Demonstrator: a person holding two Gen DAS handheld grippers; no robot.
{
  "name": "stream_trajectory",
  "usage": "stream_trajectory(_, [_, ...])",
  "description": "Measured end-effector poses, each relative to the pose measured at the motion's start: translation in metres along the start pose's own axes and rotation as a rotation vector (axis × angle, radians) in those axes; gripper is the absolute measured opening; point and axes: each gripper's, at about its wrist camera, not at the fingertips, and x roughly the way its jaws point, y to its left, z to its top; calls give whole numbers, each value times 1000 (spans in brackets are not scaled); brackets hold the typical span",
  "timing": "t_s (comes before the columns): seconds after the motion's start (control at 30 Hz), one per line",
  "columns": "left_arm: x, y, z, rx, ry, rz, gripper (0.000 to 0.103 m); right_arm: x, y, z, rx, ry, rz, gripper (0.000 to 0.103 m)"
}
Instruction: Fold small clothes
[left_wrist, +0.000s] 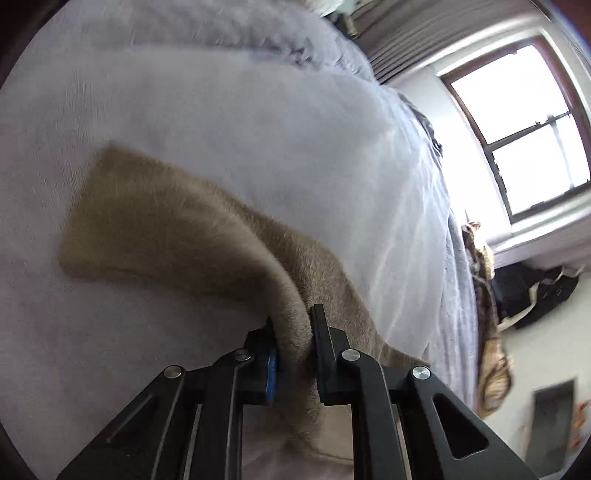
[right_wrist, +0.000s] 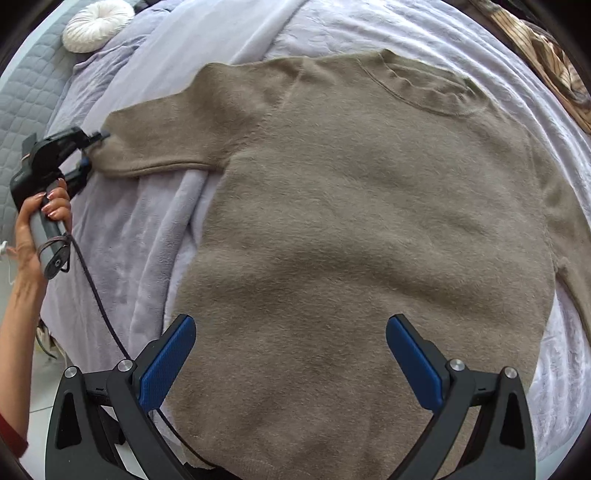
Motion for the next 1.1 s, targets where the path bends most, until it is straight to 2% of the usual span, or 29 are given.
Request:
stream_trajectory(0.03, [-8, -16, -3, 84, -31, 24, 12, -1, 0, 0, -2, -10, 3, 103])
stream_trajectory(0.07, [-16, -29, -6, 152, -51, 22, 12, -2, 0, 0, -1, -19, 4, 103])
stream_trajectory(0.13, [-30, -66, -13, 272, -78, -35, 12, -7, -6, -2, 15, -46, 13, 103])
stream_trajectory(0.23, [-38, -130, -32, 424, -75, -133, 12, -11, -23, -3, 63, -69, 24, 103])
stream_trajectory(0.33, [-28, -209, -73, 577, -20, -254, 12, -19, -49, -6, 131, -99, 28, 103])
stream_trajectory(0.4, [-15, -247, -99, 639, 29, -291, 12, -26, -68, -10, 177, -124, 27, 103])
stream_trajectory(0.43, [1, -271, -124, 687, 71, -291, 12, -29, -81, -12, 206, -137, 22, 103])
stream_trajectory(0.53, [34, -307, -178, 766, 185, -260, 12, -30, -119, -20, 293, -159, 15, 103])
stream_trajectory(0.57, [45, -315, -197, 792, 220, -240, 15, -28, -132, -23, 327, -158, 15, 103])
stream_trajectory(0.6, [56, -316, -214, 819, 246, -209, 27, -26, -142, -26, 350, -156, 15, 103])
stream_trajectory(0.63, [64, -317, -234, 853, 263, -172, 55, -22, -155, -29, 381, -152, 15, 103])
stream_trajectory(0.7, [74, -314, -254, 892, 258, -108, 90, -16, -174, -34, 419, -146, 9, 103])
stream_trajectory(0.73, [75, -312, -262, 910, 246, -78, 91, -12, -183, -36, 435, -142, 8, 103])
stream_trajectory(0.87, [68, -301, -269, 923, 311, -28, 91, -8, -209, -40, 490, -140, 33, 103])
stream_trajectory(1.0, [37, -282, -242, 911, 266, -16, 91, -17, -208, -27, 436, -179, 61, 103])
stream_trajectory(1.07, [26, -265, -216, 878, 220, 38, 91, -23, -196, -11, 358, -214, 68, 103])
stream_trajectory(1.1, [26, -256, -204, 859, 201, 76, 91, -26, -182, 4, 283, -228, 45, 103])
